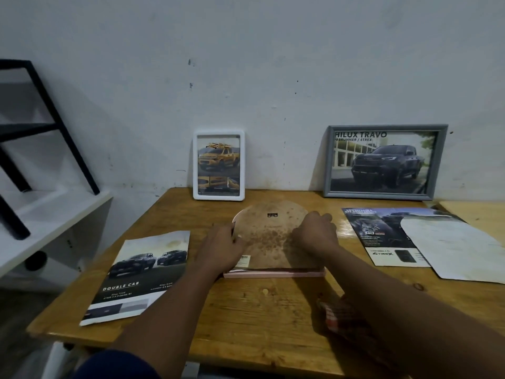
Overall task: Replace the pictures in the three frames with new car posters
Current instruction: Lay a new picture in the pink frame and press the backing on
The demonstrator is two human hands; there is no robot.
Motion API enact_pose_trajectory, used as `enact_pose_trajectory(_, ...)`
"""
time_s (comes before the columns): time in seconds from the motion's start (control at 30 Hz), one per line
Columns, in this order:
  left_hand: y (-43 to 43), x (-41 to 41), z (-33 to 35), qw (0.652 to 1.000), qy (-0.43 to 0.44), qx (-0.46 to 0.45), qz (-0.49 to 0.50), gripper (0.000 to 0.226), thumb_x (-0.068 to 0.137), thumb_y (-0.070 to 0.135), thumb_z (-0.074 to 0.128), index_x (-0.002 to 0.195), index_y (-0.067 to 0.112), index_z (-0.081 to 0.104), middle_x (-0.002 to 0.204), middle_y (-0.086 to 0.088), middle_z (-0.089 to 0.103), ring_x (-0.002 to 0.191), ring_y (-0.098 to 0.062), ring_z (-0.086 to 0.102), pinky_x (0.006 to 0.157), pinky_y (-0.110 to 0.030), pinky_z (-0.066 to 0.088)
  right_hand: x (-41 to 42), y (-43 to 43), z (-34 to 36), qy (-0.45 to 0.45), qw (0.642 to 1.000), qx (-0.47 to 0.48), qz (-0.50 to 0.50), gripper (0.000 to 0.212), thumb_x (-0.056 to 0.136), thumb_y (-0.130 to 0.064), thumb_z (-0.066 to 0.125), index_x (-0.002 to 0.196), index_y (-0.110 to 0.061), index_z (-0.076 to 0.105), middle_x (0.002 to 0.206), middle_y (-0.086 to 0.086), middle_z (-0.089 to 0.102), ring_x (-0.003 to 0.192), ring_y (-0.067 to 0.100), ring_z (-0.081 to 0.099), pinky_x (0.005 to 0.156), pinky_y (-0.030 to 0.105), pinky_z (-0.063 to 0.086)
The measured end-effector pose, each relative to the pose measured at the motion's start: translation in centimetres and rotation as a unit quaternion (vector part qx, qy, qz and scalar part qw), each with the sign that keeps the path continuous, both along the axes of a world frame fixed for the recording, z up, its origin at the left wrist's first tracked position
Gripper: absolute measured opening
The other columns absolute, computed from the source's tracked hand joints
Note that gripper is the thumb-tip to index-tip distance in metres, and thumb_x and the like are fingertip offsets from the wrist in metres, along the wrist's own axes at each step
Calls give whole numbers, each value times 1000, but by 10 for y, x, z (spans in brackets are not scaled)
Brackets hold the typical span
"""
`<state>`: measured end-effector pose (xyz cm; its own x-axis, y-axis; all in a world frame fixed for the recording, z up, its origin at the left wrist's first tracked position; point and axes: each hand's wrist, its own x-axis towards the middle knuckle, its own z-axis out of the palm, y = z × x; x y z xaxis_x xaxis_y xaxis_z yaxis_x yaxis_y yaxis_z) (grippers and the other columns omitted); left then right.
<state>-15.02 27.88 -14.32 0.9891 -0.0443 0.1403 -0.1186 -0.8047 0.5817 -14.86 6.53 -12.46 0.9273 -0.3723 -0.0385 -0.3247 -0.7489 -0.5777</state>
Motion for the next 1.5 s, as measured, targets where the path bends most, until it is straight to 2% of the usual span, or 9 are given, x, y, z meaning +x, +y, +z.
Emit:
enact_pose_trajectory(0.3,0,-1,-16,1000,-20,-3,-1,48,98,37,50,143,21,53,142,0,54,127,-21,51,107,-50,43,-9,-19,-6,-7,995,-60,82,50,89,-38,67,126,-7,53,132,14,46,117,33,49,95,43,48)
enact_pose_trajectory(0.53,2,2,-20,997,-54,-37,31,17,99,44,50,94,31,60,96,13,58,90,-10,56,85,-47,54,-9,-32,-2,-5,989,-53,141,45,88,-38,70,121,-12,56,124,9,53,107,25,53,89,39,50)
enact_pose_trajectory(0.67,2,4,-21,999,-48,-1,8,25,100,43,48,117,29,58,123,5,60,112,-17,55,98,-49,49,-11,-34,-3,-12,982,-94,162,47,87,-45,67,120,-13,60,126,10,52,113,26,49,94,40,48)
enact_pose_trajectory(0.77,0,6,-18,994,-51,91,-14,48,104,44,41,147,23,43,156,-2,38,147,-24,28,119,-49,28,-11,-28,0,-23,973,-151,175,53,90,-51,60,131,-17,55,137,10,43,126,29,38,102,43,41)
enact_pose_trajectory(0.83,-1,7,-15,990,-47,124,-45,55,105,45,36,155,21,34,166,-3,24,155,-24,11,124,-47,14,-6,-20,2,-36,965,-175,192,62,92,-52,56,143,-19,44,147,9,35,134,29,32,107,47,37)
enact_pose_trajectory(1.13,-9,20,-10,977,1,175,-120,64,106,51,28,162,22,15,171,1,4,156,-18,-5,123,-40,-2,19,1,-13,-21,947,-179,265,57,102,-50,33,150,-18,31,162,6,21,151,25,11,119,50,15)
enact_pose_trajectory(1.23,-11,22,-9,975,25,178,-129,64,106,52,29,162,23,18,170,0,9,157,-20,-1,124,-42,2,20,1,-19,-36,948,-184,256,54,102,-50,31,147,-21,35,159,6,27,148,24,20,118,49,19)
enact_pose_trajectory(1.4,-19,39,6,965,-1,235,-114,56,104,53,35,149,20,39,153,-7,40,139,-26,38,114,-45,33,34,-1,-12,-25,939,-221,264,57,95,-54,38,141,-21,42,146,6,43,129,24,41,105,46,39)
enact_pose_trajectory(1.5,-23,47,1,968,16,207,-142,60,105,50,32,157,20,27,166,-4,23,154,-24,15,124,-45,14,46,-5,-8,-13,935,-232,269,55,93,-52,40,139,-22,44,139,5,44,123,23,41,100,45,41)
